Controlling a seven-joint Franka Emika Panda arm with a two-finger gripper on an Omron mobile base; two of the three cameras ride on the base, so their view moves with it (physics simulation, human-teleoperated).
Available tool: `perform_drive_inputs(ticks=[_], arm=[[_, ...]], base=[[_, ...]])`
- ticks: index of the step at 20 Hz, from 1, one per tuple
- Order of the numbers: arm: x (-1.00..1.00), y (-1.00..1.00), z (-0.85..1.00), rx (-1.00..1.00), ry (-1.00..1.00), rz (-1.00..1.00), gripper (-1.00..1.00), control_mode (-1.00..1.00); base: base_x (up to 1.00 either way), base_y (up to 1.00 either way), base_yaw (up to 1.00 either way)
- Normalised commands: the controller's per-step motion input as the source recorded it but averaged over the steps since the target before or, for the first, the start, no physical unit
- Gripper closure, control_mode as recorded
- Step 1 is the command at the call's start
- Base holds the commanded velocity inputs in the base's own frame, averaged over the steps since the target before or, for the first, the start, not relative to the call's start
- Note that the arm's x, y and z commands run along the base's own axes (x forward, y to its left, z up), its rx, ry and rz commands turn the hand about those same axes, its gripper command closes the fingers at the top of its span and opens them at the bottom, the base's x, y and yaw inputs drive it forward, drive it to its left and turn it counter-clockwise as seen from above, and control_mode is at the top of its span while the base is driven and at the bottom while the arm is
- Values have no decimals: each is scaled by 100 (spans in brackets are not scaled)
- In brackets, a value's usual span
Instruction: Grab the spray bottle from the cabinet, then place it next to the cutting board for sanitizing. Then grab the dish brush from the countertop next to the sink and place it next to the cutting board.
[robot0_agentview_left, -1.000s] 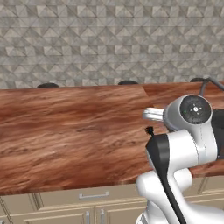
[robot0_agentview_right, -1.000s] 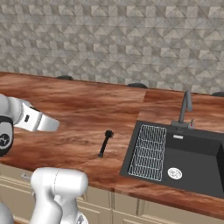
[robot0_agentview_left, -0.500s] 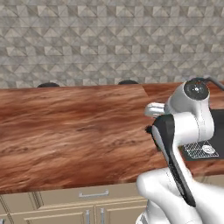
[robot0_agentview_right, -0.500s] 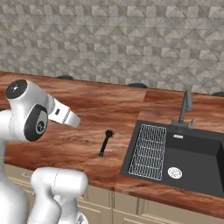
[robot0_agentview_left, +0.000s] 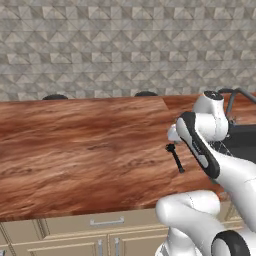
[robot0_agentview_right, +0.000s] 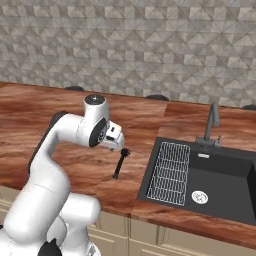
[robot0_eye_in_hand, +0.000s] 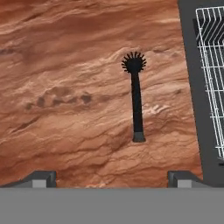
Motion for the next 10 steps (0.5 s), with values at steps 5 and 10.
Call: perform_drive_inputs(ticks=[5, 10], arm=[[87, -44, -66, 0, 13, 10, -100, -100], [43, -19, -40, 0, 7, 1, -100, -100]], base=[[0, 0, 0], [0, 0, 0]])
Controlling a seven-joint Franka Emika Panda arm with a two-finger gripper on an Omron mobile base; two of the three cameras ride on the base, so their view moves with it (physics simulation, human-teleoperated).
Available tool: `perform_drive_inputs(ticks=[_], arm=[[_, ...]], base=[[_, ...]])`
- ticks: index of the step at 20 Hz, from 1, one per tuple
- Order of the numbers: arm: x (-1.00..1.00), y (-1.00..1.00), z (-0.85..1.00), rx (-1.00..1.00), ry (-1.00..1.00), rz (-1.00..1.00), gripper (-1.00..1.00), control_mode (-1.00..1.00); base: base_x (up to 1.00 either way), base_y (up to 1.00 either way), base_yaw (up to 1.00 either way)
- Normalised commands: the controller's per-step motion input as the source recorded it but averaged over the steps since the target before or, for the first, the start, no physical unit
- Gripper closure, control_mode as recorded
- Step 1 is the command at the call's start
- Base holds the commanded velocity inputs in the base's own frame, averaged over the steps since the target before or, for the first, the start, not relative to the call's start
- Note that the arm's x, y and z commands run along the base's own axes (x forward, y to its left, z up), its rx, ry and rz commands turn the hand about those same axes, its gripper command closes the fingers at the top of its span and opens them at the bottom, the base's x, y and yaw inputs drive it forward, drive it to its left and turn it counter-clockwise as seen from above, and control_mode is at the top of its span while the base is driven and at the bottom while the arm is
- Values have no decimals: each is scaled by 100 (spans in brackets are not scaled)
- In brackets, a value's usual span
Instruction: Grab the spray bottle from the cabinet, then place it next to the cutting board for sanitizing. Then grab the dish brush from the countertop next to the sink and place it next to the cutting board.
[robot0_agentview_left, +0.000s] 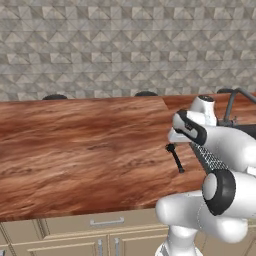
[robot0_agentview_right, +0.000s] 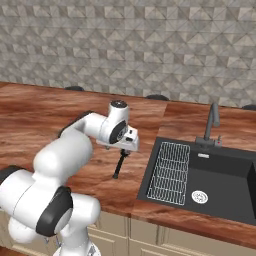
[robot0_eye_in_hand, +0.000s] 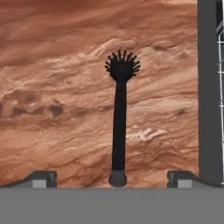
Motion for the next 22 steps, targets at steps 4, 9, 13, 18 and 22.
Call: perform_drive_inputs(ticks=[4, 9, 13, 18, 22], arm=[[30, 0, -41, 0, 15, 0, -100, -100], [10, 0, -42, -1, 18, 0, -100, -100], [38, 0, -54, 0, 15, 0, -100, -100], [42, 0, -54, 0, 16, 6, -100, -100], [43, 0, -50, 0, 9, 9, -100, -100]], base=[[0, 0, 0], [0, 0, 0], [0, 0, 0], [0, 0, 0], [0, 0, 0]])
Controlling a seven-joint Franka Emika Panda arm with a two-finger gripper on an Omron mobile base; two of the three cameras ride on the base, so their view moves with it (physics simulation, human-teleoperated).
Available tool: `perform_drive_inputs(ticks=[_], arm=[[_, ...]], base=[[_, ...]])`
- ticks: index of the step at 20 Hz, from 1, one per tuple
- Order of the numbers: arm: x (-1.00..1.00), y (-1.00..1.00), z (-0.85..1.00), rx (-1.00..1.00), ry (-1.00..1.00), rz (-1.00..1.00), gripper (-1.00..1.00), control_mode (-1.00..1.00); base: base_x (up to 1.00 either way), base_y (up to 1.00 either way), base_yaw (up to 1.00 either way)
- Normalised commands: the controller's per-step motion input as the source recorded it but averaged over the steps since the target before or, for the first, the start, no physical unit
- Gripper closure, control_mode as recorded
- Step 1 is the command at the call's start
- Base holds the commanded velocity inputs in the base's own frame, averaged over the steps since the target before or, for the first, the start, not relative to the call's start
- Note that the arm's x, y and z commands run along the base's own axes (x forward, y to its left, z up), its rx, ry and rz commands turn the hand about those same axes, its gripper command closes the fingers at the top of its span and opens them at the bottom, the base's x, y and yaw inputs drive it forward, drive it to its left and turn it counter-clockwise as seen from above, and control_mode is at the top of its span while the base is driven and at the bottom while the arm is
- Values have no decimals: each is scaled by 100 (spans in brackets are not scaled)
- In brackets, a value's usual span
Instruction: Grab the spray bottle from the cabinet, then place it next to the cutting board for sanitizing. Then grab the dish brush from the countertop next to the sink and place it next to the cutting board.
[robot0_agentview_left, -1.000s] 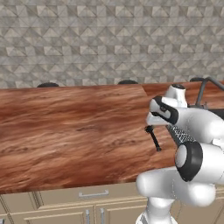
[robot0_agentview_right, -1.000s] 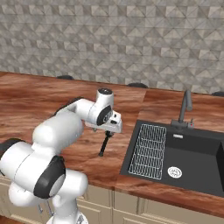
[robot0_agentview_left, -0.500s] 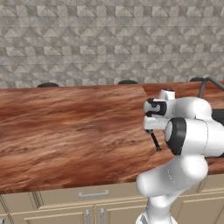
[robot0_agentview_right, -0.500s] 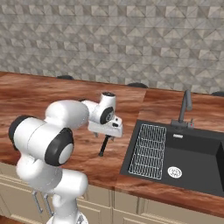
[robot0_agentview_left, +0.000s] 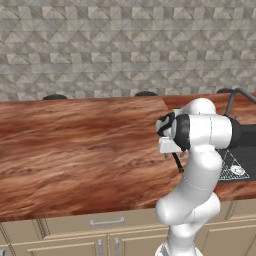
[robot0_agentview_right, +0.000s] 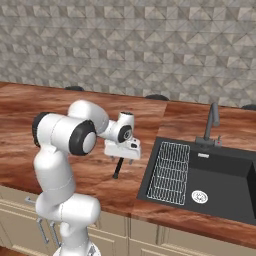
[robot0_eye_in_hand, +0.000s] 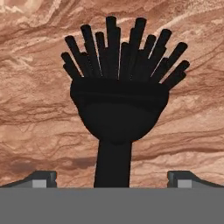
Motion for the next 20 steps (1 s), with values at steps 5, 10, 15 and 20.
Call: perform_drive_inputs(ticks=[5, 10, 15, 20], arm=[[29, 0, -45, 0, 3, 8, -100, -100], [5, 0, -35, 0, 0, 4, 100, -100], [0, 0, -14, 0, 0, 1, 100, -100], [-36, 0, 28, 1, -5, 7, 100, -100]], base=[[0, 0, 0], [0, 0, 0], [0, 0, 0], [0, 0, 0]])
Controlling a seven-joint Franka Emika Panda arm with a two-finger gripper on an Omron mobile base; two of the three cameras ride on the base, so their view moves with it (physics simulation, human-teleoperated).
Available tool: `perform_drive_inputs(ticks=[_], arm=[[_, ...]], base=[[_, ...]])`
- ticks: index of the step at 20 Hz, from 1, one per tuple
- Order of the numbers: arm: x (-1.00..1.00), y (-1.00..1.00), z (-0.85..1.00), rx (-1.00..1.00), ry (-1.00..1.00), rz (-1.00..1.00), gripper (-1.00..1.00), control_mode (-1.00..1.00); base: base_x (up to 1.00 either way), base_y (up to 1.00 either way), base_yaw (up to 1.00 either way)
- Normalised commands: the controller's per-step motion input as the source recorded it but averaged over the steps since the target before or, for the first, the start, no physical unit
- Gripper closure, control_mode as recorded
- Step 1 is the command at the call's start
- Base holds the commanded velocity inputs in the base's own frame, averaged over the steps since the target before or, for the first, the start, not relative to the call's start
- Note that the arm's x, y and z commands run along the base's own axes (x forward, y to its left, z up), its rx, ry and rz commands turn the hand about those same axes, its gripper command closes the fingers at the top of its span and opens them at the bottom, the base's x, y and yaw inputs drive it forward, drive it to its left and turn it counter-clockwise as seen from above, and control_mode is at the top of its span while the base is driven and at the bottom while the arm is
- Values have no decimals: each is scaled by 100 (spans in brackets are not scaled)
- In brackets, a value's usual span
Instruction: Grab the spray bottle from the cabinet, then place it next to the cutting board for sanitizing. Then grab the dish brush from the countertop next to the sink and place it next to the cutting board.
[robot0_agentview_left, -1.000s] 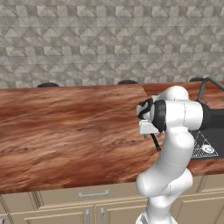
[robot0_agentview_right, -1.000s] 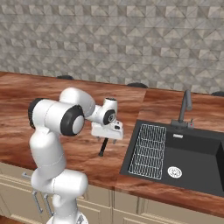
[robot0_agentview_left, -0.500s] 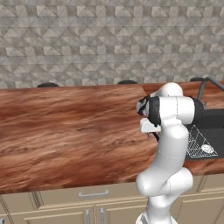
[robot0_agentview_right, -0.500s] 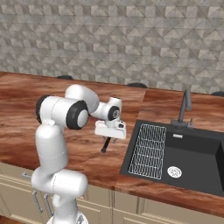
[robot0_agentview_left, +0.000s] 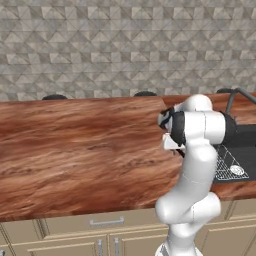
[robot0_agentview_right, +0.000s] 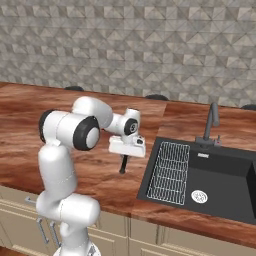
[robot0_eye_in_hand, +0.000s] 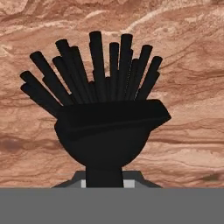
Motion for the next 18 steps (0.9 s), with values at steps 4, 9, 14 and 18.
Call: perform_drive_inputs(ticks=[4, 9, 14, 18], arm=[[-66, 0, 64, 13, -21, 18, 100, -100], [-73, 0, 82, 19, -36, 26, 100, -100], [-63, 6, 95, 12, -38, 22, 100, -100], [-61, 33, 100, -2, -25, 7, 100, -100]], base=[[0, 0, 0], [0, 0, 0], [0, 0, 0], [0, 0, 0]])
